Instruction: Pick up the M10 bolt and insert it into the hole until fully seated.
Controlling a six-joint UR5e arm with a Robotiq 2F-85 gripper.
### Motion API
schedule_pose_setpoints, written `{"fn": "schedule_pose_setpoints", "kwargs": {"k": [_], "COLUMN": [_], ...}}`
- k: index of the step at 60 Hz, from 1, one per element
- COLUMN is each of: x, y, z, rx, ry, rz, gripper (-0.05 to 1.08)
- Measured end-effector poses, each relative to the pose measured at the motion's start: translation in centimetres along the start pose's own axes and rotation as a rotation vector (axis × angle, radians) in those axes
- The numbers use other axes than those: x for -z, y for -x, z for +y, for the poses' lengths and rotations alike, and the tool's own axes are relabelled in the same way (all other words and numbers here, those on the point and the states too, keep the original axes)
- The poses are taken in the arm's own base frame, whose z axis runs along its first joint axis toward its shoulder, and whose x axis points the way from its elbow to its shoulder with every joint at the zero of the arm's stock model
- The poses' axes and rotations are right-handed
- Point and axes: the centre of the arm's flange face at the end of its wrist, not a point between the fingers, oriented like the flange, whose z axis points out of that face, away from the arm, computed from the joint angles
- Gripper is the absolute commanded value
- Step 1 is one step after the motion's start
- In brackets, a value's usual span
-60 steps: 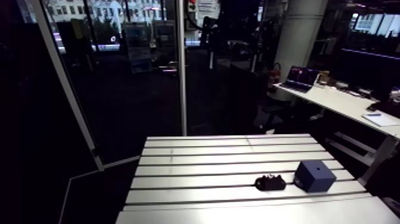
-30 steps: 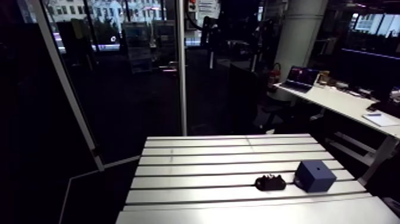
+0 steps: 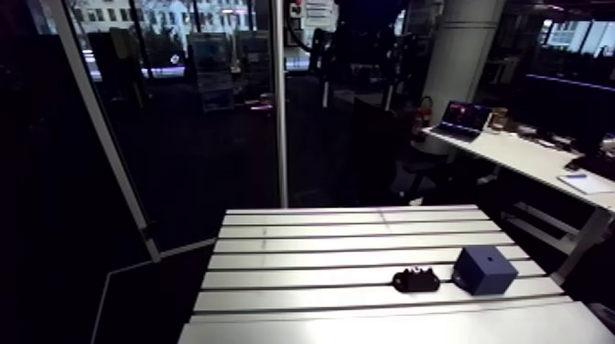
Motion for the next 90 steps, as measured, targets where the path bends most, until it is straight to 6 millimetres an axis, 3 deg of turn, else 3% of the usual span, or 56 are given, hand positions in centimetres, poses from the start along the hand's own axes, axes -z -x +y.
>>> {"fn": "schedule_pose_setpoints", "kwargs": {"k": [22,38,53,68,90], "x": [-1.1,-3.2,-6.9,-11.1,-15.2], "y": [-0.7,-1.8,-2.2,-2.0,-2.2], "z": [1.1,4.6,7.7,9.2,11.1], "rx": [0.077,0.076,0.067,0.078,0.078], "ry": [0.032,0.058,0.053,0.035,0.028], "rz": [0.005,0.020,0.026,0.025,0.006], "gripper": [0.01,0.01,0.01,0.01,0.01]}}
